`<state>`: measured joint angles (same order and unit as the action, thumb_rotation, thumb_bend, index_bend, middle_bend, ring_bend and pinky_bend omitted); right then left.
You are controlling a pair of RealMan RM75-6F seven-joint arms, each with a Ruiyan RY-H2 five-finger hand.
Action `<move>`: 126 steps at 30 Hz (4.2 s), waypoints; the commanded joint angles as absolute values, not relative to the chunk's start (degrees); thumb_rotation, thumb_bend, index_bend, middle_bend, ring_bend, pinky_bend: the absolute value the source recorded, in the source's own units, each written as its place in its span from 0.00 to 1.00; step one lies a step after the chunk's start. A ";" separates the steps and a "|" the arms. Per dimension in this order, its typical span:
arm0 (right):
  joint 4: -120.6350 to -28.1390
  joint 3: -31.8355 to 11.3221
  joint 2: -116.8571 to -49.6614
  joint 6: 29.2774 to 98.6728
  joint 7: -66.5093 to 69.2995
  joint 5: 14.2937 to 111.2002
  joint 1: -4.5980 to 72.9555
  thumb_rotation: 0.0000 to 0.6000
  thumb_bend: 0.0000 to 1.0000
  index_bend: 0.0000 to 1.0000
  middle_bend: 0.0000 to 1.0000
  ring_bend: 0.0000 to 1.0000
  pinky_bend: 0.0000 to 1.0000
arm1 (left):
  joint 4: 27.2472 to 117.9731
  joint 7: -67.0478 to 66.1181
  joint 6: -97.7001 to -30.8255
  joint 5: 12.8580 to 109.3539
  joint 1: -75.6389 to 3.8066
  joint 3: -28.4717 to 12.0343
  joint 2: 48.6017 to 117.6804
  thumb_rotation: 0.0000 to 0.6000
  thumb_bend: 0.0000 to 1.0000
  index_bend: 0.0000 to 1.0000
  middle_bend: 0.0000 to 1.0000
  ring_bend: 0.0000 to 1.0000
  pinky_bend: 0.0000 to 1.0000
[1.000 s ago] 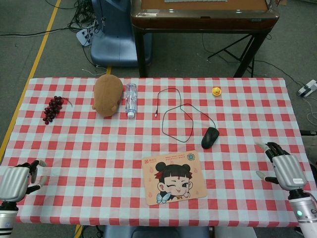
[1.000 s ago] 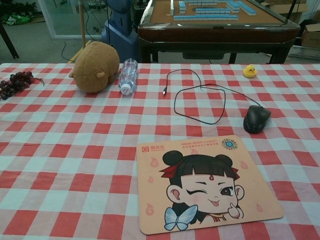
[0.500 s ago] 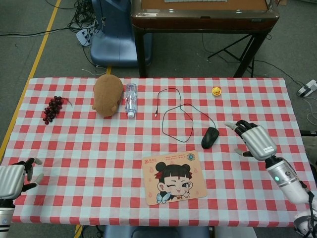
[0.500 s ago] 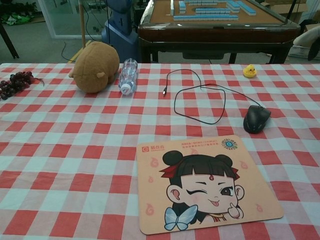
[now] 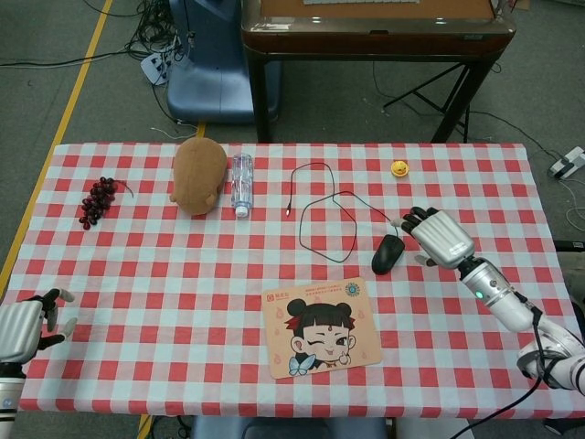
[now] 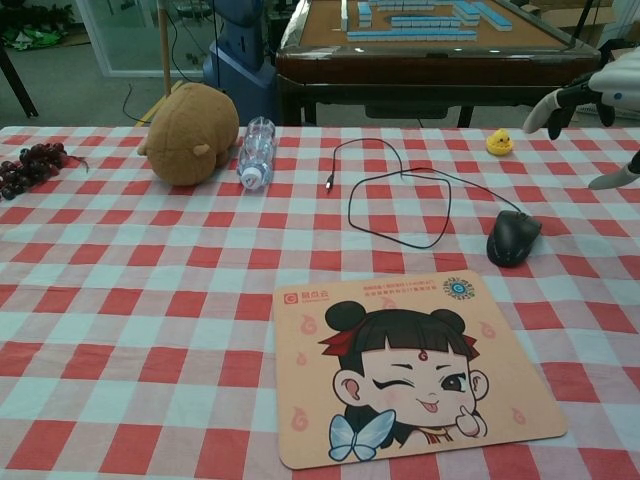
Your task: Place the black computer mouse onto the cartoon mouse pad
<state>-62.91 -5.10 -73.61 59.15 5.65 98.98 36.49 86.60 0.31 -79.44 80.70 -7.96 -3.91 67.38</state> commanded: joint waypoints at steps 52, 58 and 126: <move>-49.18 1.53 -87.34 42.11 3.98 91.76 47.14 1.00 0.12 0.32 1.00 1.00 1.00 | 84.74 3.49 -78.35 80.09 -8.44 -3.99 67.65 1.00 0.30 0.54 0.78 0.56 0.62; -48.41 1.82 -87.96 41.45 3.75 91.29 47.45 1.00 0.12 0.41 1.00 1.00 1.00 | 84.76 3.61 -78.35 79.86 -8.39 -4.09 67.50 1.00 0.30 0.54 0.78 0.56 0.62; -64.42 9.75 -86.42 63.95 -15.54 119.07 52.17 1.00 0.14 0.55 1.00 1.00 1.00 | 81.47 3.25 -76.37 73.77 -8.02 -6.51 68.03 1.00 0.30 0.55 0.78 0.56 0.63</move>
